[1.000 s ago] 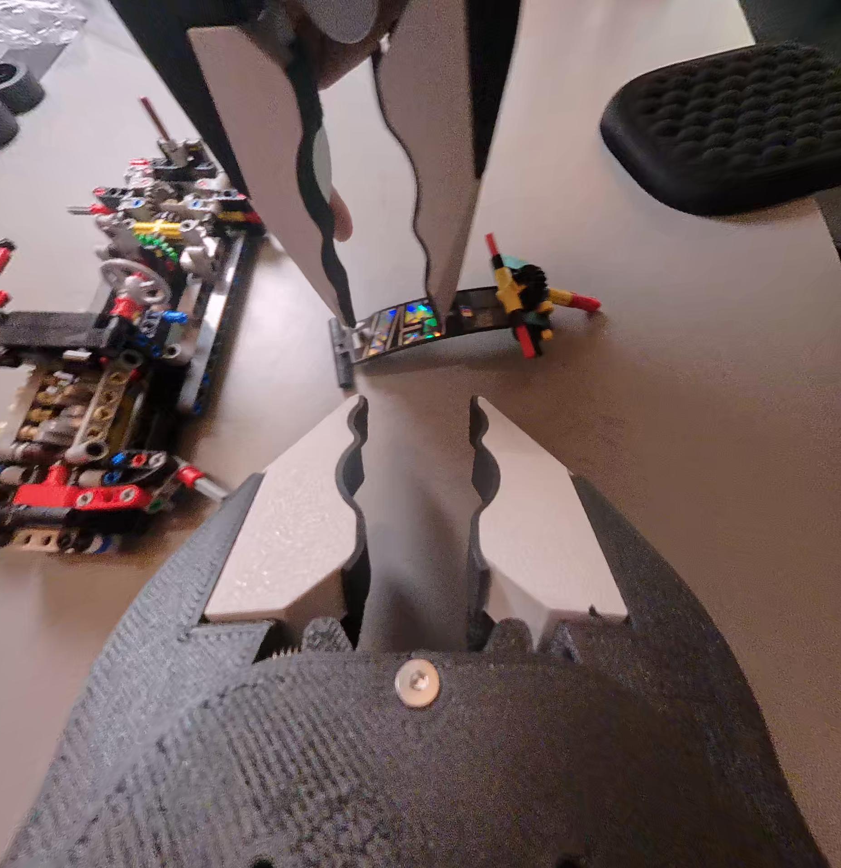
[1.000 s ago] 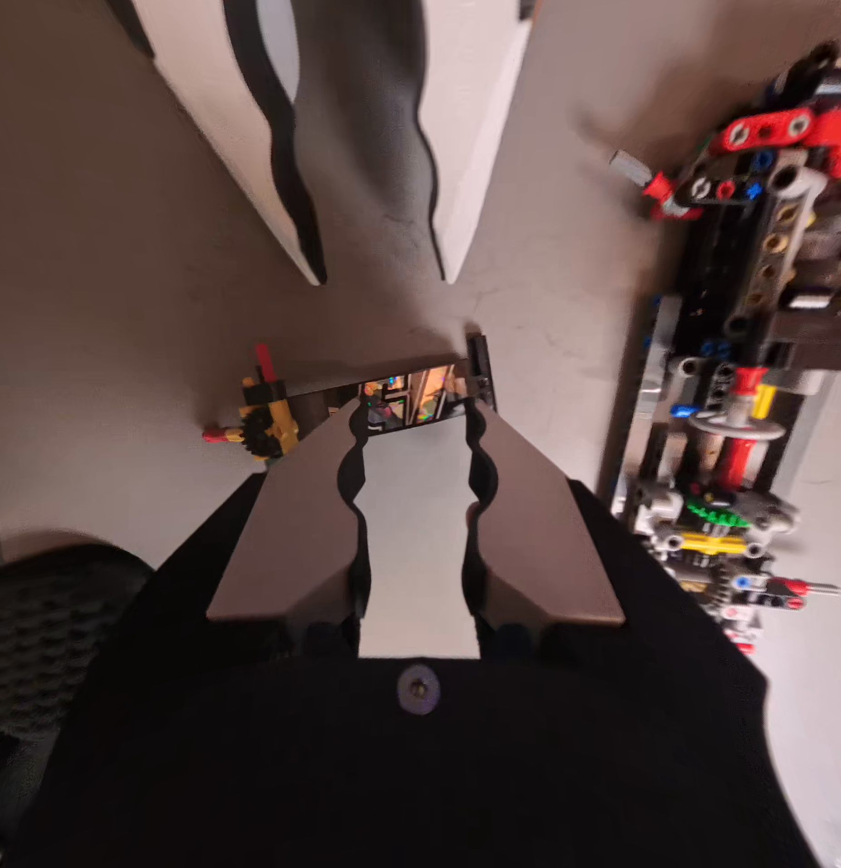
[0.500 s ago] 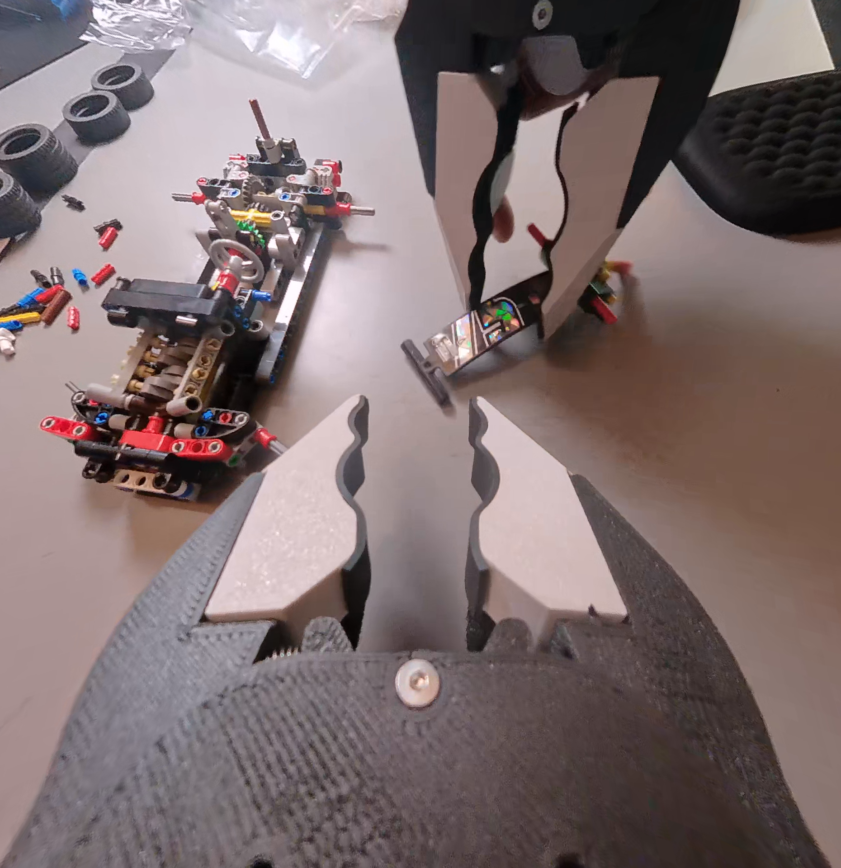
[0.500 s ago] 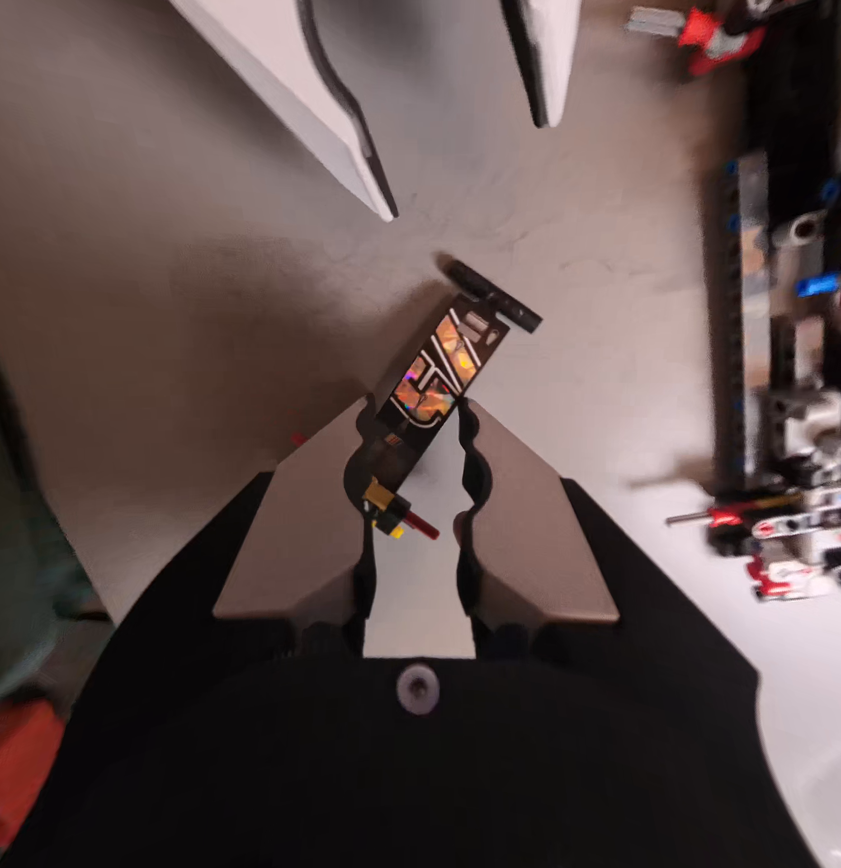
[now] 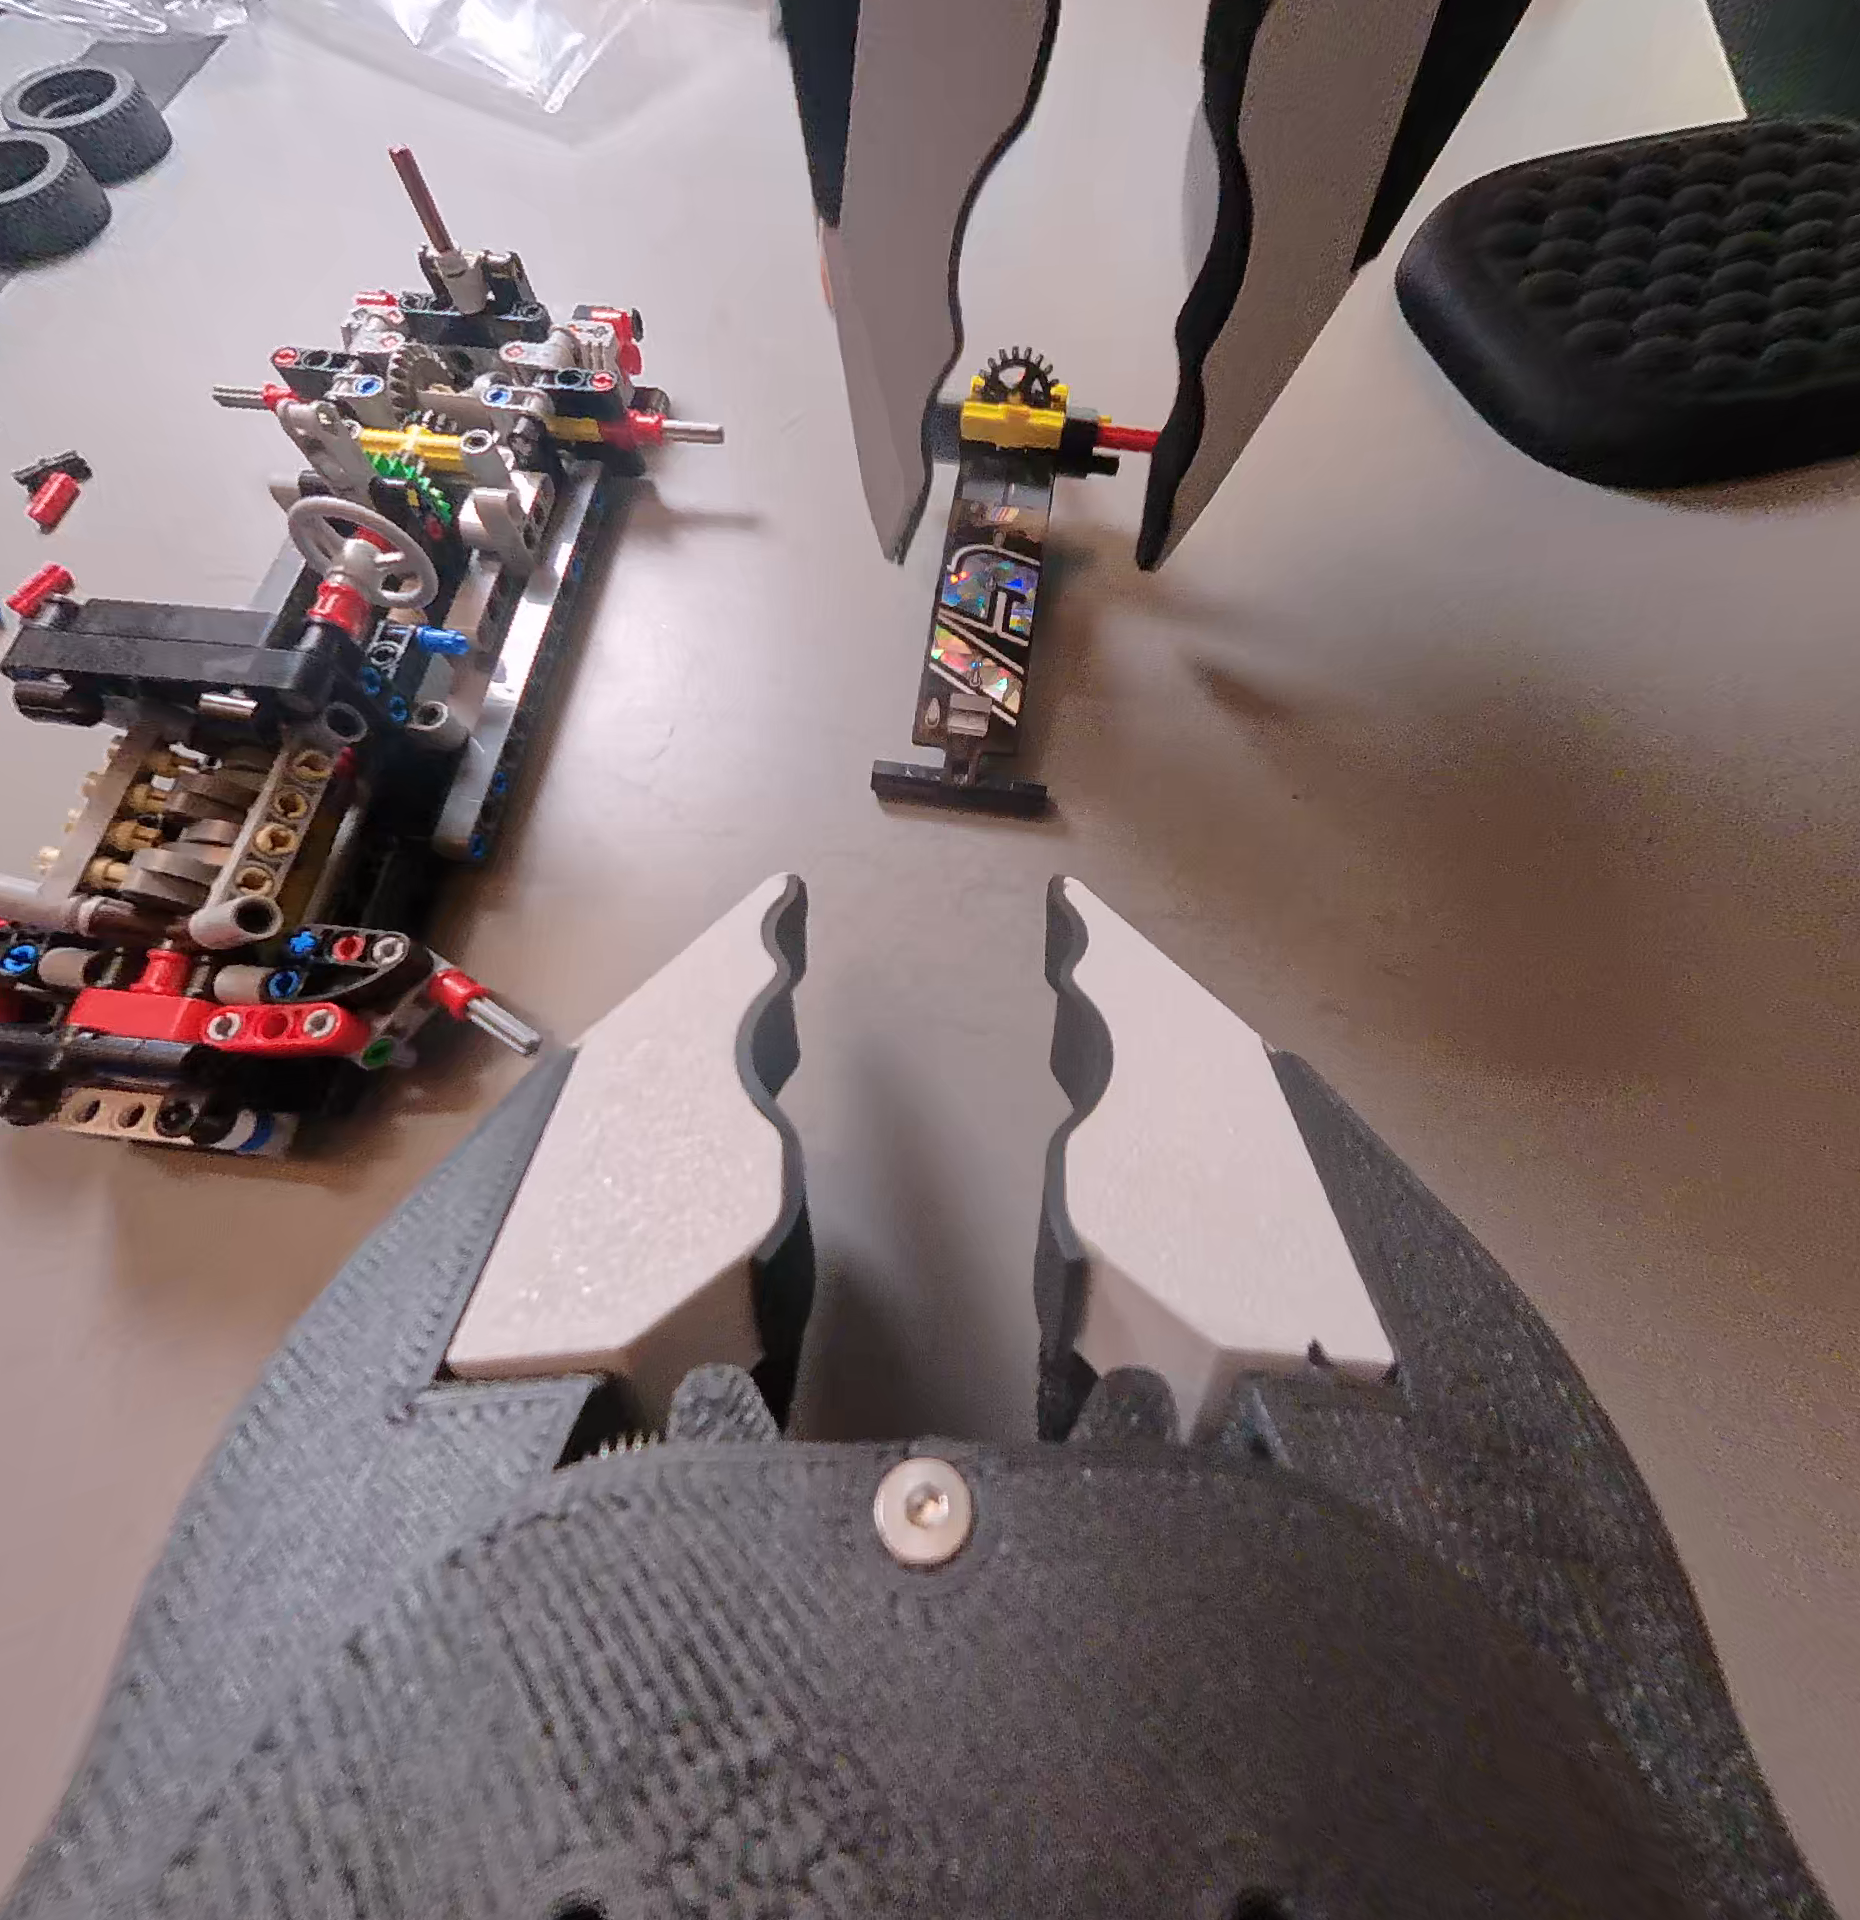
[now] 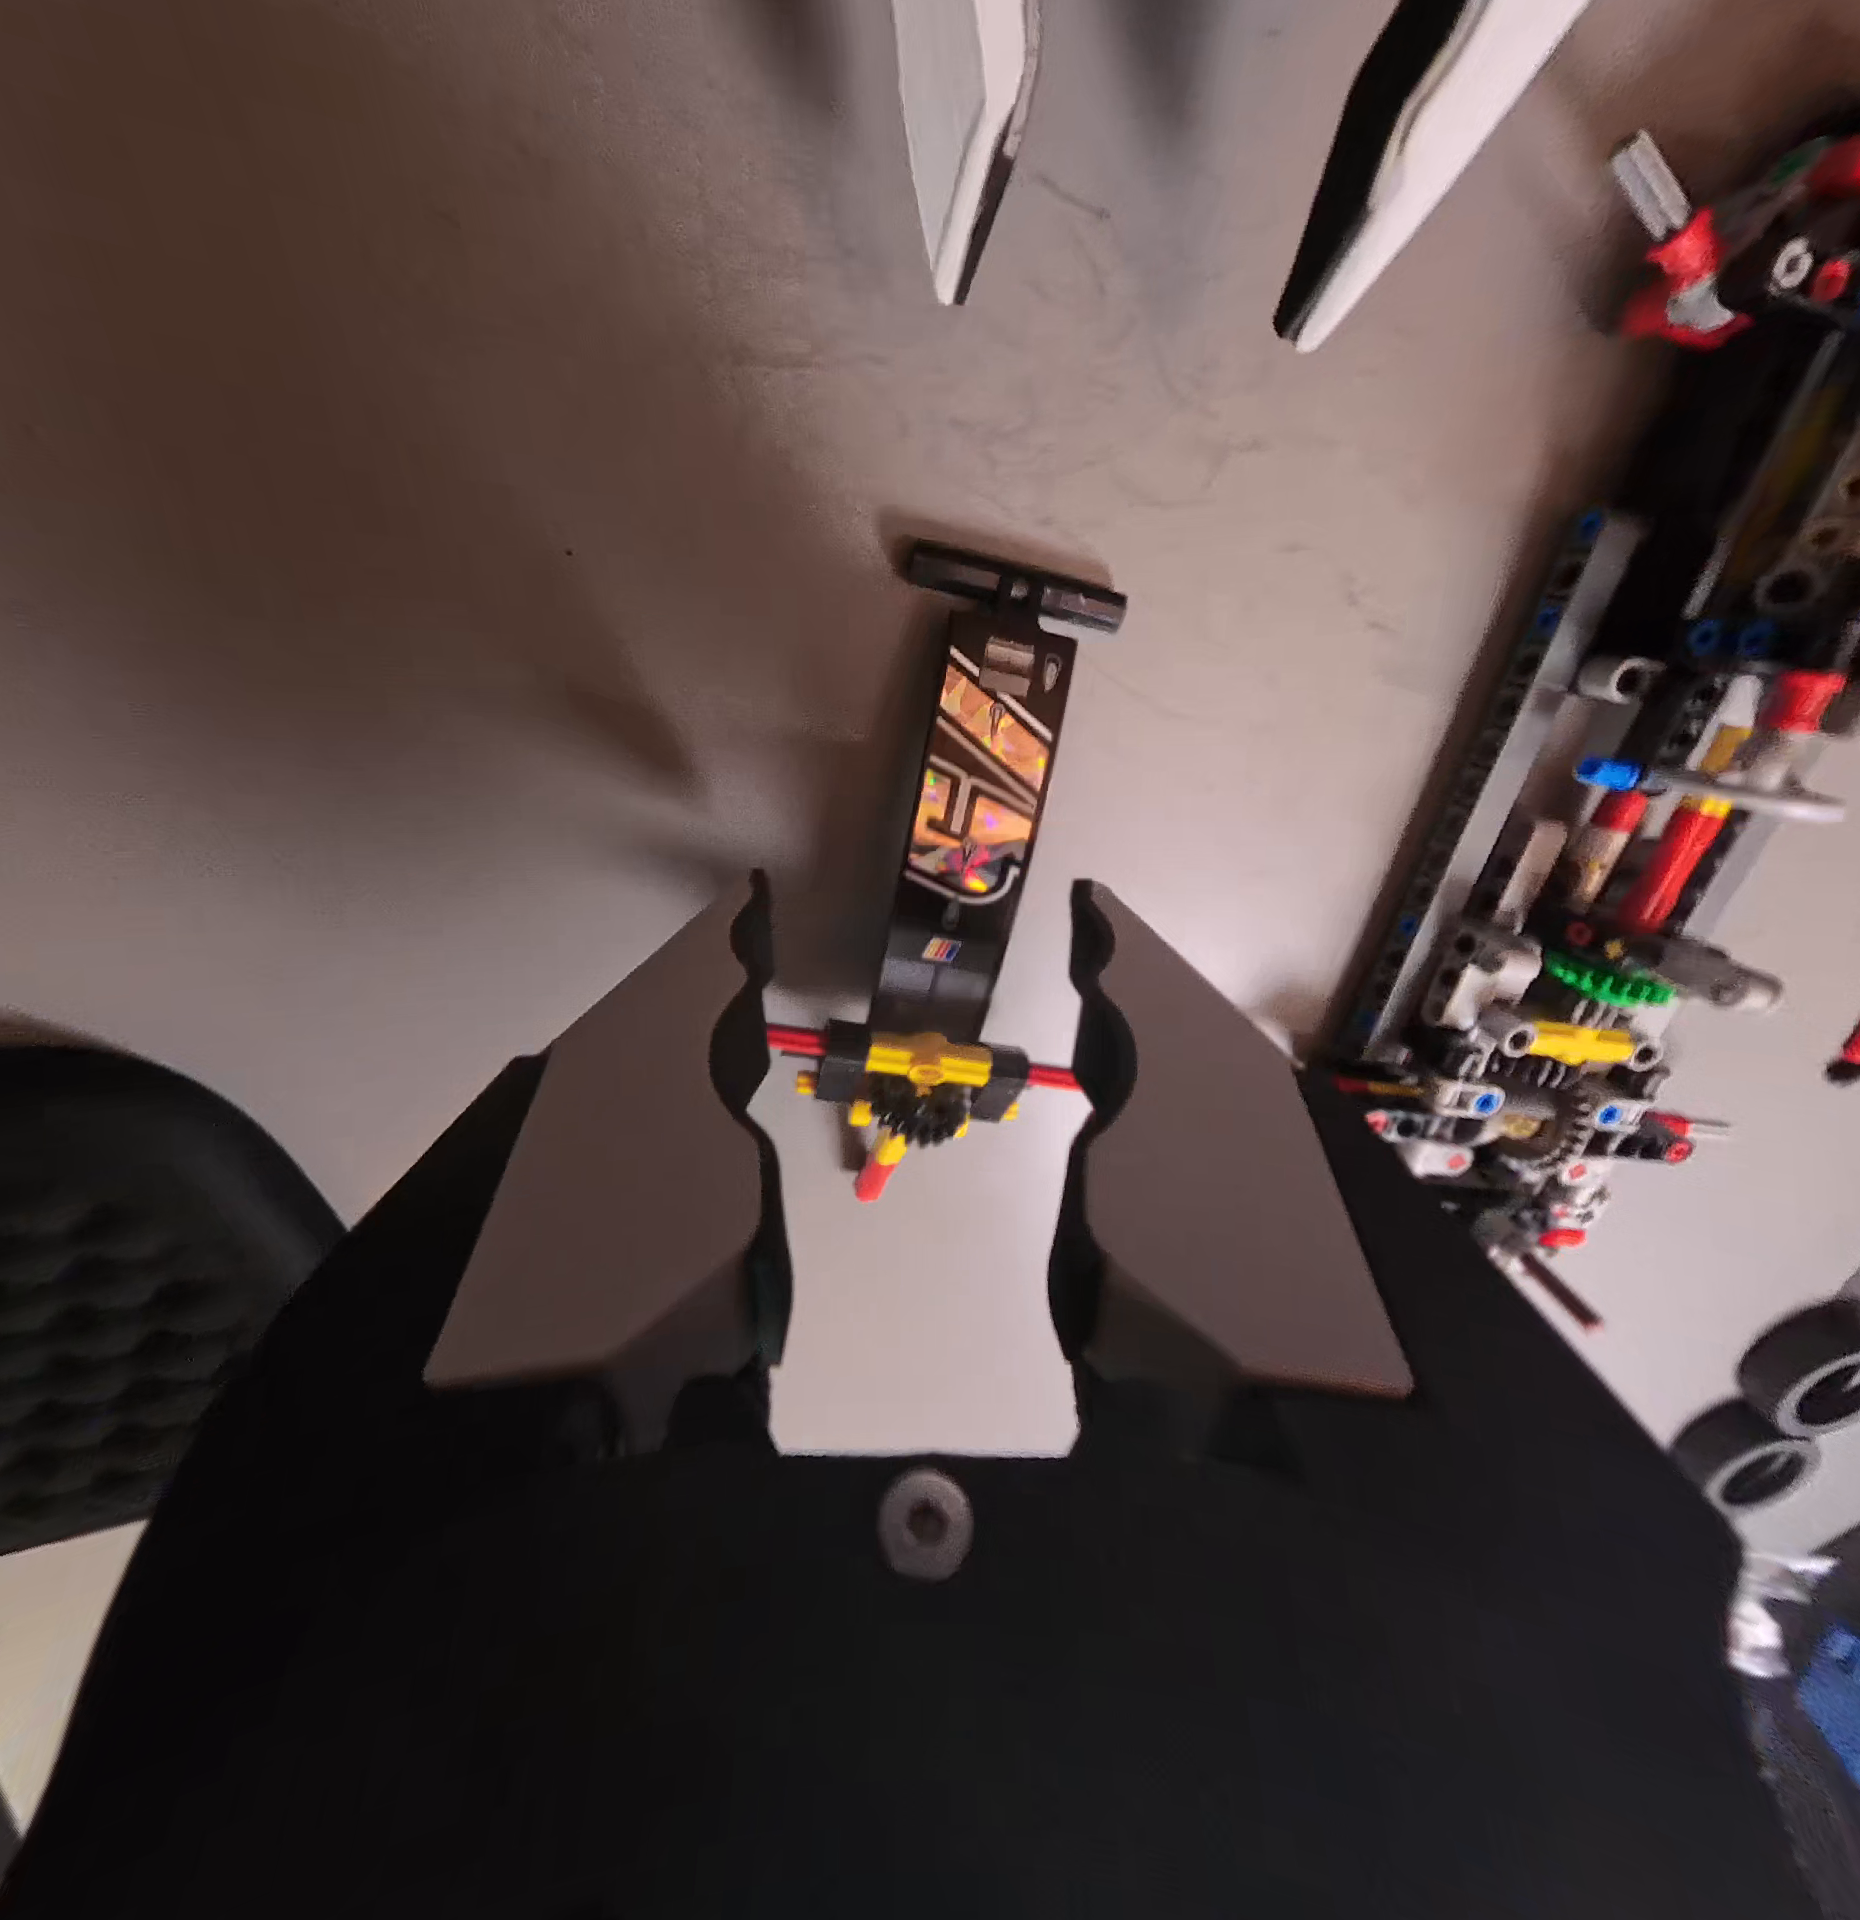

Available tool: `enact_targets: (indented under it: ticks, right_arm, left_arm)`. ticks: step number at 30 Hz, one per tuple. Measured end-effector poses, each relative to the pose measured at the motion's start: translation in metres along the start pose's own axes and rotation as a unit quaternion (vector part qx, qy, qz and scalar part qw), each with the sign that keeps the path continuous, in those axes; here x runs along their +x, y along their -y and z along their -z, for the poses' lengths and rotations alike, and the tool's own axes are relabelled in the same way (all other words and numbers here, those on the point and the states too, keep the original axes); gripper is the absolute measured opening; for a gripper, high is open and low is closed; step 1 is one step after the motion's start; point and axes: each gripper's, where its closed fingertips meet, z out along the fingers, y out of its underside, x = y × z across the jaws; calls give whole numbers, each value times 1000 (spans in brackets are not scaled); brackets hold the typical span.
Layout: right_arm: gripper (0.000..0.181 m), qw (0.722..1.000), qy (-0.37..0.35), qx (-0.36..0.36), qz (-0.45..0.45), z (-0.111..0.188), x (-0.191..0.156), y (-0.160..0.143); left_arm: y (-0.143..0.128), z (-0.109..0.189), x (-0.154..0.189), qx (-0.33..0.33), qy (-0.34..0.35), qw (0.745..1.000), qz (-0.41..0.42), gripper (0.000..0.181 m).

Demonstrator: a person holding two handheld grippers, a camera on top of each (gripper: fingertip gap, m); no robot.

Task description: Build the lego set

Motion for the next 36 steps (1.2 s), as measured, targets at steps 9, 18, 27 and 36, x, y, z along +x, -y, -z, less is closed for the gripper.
enact_targets:
  ticks: [9, 18, 27, 36]
  right_arm:
    - [22, 1000, 3, 4, -28, -10, -3, -13]
    - [22, 998, -13, 53, 19, -11, 4, 24]
    - [44, 971, -78, 212, -75, 45, 19, 14]
    - [35, 945, -87, 270, -163, 31, -13, -40]
  left_arm:
    - [0, -2, 3, 1, -5, 1000, -2, 44]
    - [20, -13, 20, 23, -46, 999, -10, 57]
    - [17, -11, 12, 0, -19, 1000, -11, 55]
    - [21, -34, 11, -78, -34, 996, -36, 46]
